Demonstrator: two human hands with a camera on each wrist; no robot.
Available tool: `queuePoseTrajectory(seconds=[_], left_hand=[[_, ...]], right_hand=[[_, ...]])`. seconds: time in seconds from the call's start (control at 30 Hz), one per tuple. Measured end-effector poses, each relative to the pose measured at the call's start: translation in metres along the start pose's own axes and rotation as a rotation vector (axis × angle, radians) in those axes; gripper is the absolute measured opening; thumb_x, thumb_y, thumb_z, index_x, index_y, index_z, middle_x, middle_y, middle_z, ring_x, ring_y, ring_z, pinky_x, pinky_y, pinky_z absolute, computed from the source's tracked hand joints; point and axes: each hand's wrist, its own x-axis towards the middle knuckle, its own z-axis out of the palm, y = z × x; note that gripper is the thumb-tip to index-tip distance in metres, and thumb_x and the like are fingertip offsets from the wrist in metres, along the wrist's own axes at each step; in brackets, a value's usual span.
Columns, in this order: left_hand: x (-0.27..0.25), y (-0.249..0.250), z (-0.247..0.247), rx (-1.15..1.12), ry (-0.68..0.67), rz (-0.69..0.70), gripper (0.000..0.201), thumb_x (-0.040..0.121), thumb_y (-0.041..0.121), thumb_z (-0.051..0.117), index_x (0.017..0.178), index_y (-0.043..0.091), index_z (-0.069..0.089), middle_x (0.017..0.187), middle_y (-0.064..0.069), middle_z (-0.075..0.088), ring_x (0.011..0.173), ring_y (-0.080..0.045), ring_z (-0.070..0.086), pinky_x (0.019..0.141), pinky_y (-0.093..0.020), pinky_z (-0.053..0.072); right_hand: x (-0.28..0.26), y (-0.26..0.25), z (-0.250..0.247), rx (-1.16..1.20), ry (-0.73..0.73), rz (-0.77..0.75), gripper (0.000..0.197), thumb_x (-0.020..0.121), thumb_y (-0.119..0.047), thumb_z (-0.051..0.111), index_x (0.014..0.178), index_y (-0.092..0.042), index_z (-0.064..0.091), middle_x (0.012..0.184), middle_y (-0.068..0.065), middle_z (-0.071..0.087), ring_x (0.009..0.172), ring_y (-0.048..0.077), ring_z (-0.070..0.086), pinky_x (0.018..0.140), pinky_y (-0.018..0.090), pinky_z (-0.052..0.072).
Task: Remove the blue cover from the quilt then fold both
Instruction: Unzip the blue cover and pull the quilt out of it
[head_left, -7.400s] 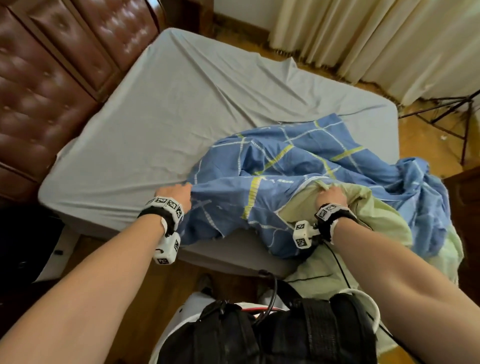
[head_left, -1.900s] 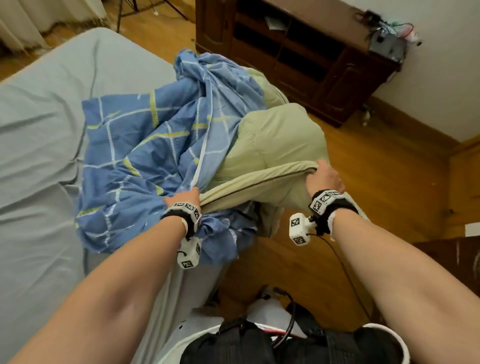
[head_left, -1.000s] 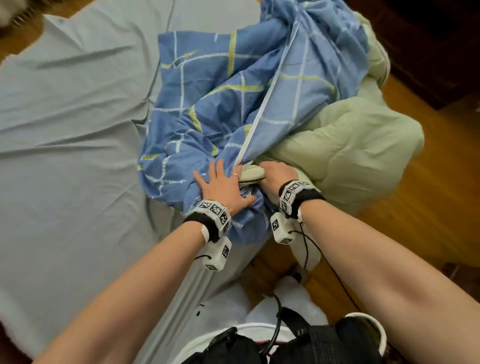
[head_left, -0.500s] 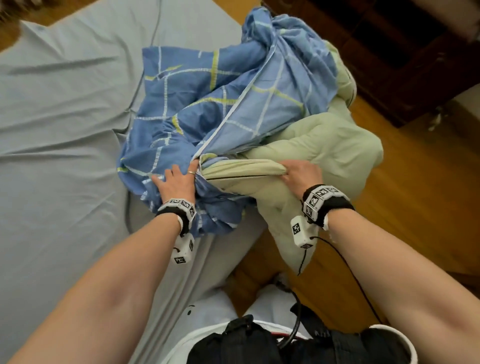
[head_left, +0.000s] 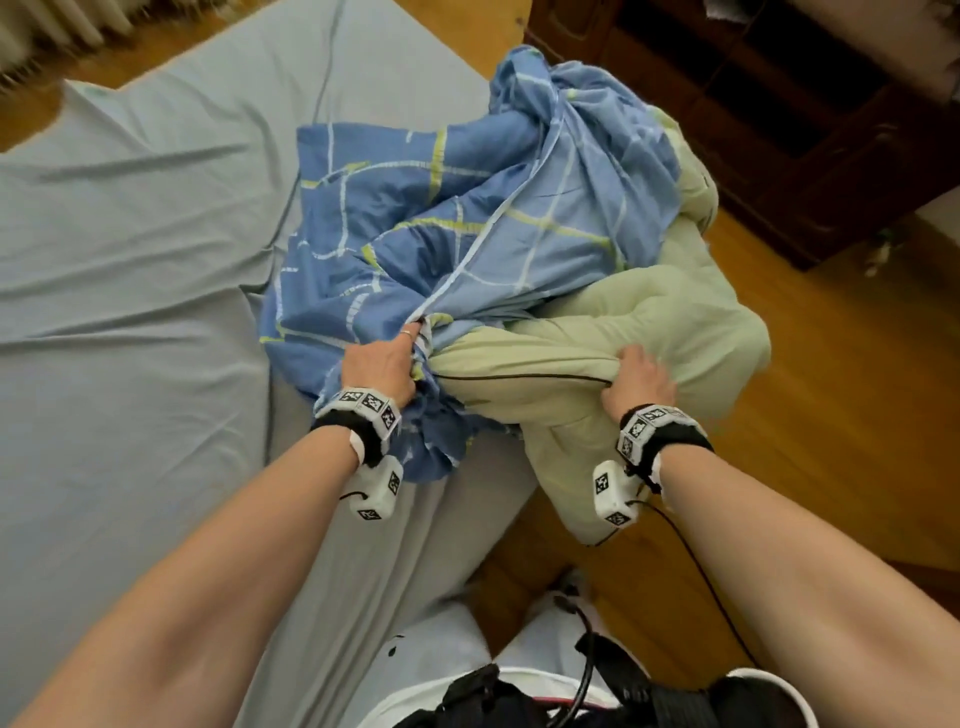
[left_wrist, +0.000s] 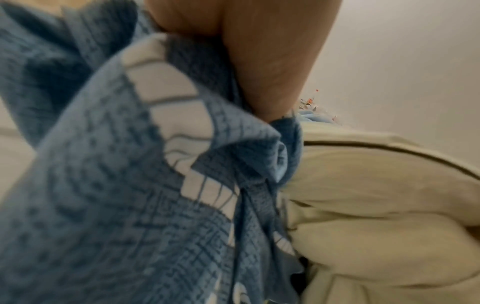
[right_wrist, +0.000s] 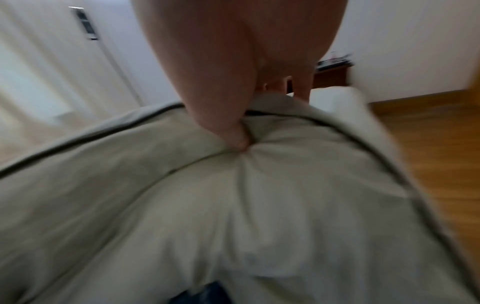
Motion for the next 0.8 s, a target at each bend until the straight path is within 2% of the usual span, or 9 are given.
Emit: queuePoseTrajectory(seconds=[0.07,0.13,0.17,0.23,0.33,0.4,0.5,0.7,0.8], left_hand=[[-0.004,-0.004,0.000,-0.019,-0.016,0.000,0.077,0.086,0.016,0.056,0.152,0.032,0.020,0.095,-0.013,0.069,0.087,-0.035,0.066,0.076,-0.039,0.049],[-0.007,-0.008,0.001,-0.014,-0.011,0.023,0.076,0.085,0.018,0.058,0.151,0.030,0.022,0.095,-0.014,0.069,0.087,-0.037,0.066,0.078,-0.041,0.049],[-0.008,-0.010,0.001,-0.013,-0.006,0.035,0.076,0.085,0.021,0.059,0.151,0.030,0.022,0.096,-0.014,0.069,0.088,-0.037,0.066,0.078,-0.042,0.049],[-0.010,-0.015,0.005,-0.009,-0.008,0.035,0.076,0.086,0.021,0.060,0.151,0.031,0.021,0.098,-0.013,0.069,0.091,-0.038,0.065,0.078,-0.042,0.048],[-0.007,-0.031,0.019,0.004,-0.037,0.007,0.079,0.089,0.017,0.056,0.153,0.035,0.013,0.099,-0.014,0.069,0.091,-0.038,0.065,0.077,-0.042,0.048],[-0.004,-0.041,0.029,0.000,-0.064,-0.034,0.084,0.090,0.010,0.051,0.153,0.039,0.004,0.096,-0.013,0.068,0.087,-0.035,0.066,0.071,-0.040,0.048],[0.002,-0.039,0.031,-0.016,-0.103,-0.068,0.086,0.092,0.003,0.044,0.153,0.042,-0.002,0.101,-0.015,0.068,0.091,-0.035,0.066,0.069,-0.038,0.044],[0.034,-0.017,0.025,-0.046,-0.105,-0.014,0.088,0.092,0.004,0.042,0.151,0.046,-0.008,0.104,-0.020,0.067,0.093,-0.038,0.066,0.067,-0.040,0.044],[0.044,-0.017,0.018,-0.066,-0.092,0.004,0.086,0.095,0.010,0.041,0.147,0.051,-0.014,0.108,-0.024,0.066,0.095,-0.039,0.066,0.073,-0.044,0.049]], right_hand=[[-0.008,-0.060,0.011,-0.056,0.066,-0.310,0.082,0.068,-0.028,0.076,0.139,-0.025,0.036,0.142,0.007,0.040,0.133,0.028,0.036,0.115,0.047,0.024],[-0.024,-0.127,0.025,-0.143,0.033,-0.616,0.096,0.059,-0.044,0.079,0.141,-0.023,0.032,0.140,0.005,0.038,0.133,0.028,0.034,0.117,0.052,0.017],[-0.031,-0.155,0.032,-0.153,0.008,-0.663,0.093,0.061,-0.047,0.078,0.138,-0.019,0.035,0.136,0.007,0.042,0.128,0.029,0.039,0.113,0.050,0.024],[-0.037,-0.196,0.039,-0.084,-0.008,-0.591,0.065,0.077,-0.031,0.072,0.130,-0.011,0.041,0.129,0.011,0.050,0.120,0.031,0.048,0.097,0.044,0.040],[-0.029,-0.209,0.040,-0.216,-0.032,-0.573,0.034,0.094,-0.012,0.050,0.127,-0.006,0.046,0.127,0.015,0.057,0.116,0.034,0.057,0.088,0.041,0.048],[-0.023,-0.195,0.031,-0.338,-0.049,-0.631,0.034,0.096,-0.008,0.042,0.127,-0.009,0.055,0.120,0.013,0.064,0.111,0.034,0.063,0.085,0.039,0.049],[-0.013,-0.152,0.022,-0.350,-0.032,-0.619,0.036,0.094,-0.006,0.041,0.123,-0.011,0.062,0.107,0.013,0.070,0.100,0.035,0.067,0.076,0.037,0.048],[-0.002,-0.034,-0.013,-0.297,0.025,-0.411,0.030,0.093,-0.013,0.040,0.118,-0.022,0.054,0.100,0.014,0.069,0.092,0.037,0.066,0.066,0.034,0.037],[-0.010,0.047,-0.024,-0.372,0.015,-0.248,0.030,0.096,-0.017,0.036,0.120,-0.027,0.051,0.095,0.009,0.069,0.089,0.032,0.067,0.068,0.034,0.042]])
